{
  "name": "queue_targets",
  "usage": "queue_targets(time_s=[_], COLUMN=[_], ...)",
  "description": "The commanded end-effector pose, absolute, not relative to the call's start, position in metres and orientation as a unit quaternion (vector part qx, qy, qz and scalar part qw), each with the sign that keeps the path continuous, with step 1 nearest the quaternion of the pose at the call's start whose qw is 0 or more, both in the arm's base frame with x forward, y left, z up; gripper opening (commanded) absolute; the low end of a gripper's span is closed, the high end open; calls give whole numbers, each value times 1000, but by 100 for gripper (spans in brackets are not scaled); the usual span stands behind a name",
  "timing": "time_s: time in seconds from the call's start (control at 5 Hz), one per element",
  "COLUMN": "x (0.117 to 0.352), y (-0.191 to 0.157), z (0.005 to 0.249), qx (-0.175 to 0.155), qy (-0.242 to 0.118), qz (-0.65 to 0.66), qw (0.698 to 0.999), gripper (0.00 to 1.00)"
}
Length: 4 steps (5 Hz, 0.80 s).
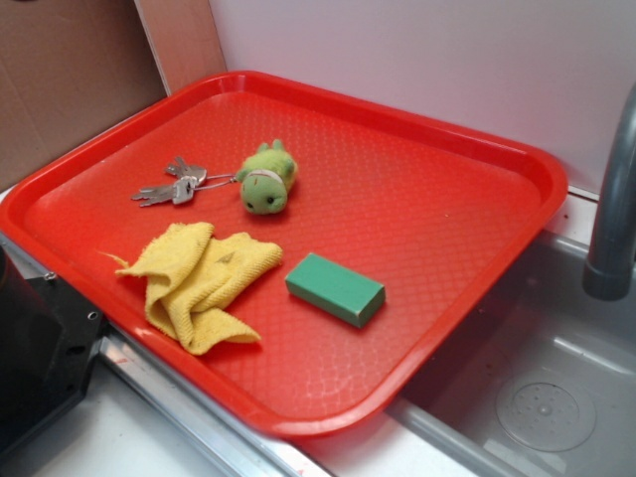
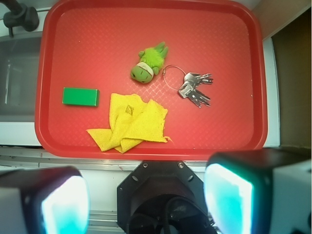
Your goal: Grab the green block.
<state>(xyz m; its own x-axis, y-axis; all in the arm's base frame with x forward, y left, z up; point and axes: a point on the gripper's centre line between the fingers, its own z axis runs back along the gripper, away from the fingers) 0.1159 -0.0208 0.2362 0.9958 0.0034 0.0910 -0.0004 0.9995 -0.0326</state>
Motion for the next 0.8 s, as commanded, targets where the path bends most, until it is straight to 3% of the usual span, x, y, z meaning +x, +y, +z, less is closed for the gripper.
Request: queue_targets(time_s=[0.0, 0.4, 0.6], x=[116, 140, 149], y=[-21, -49, -69], z=[236, 215, 199], qx=[-16, -39, -17], qy=[-46, -47, -49], qz=[1, -173, -248], qw=[999, 983, 967], gripper=[100, 100, 100])
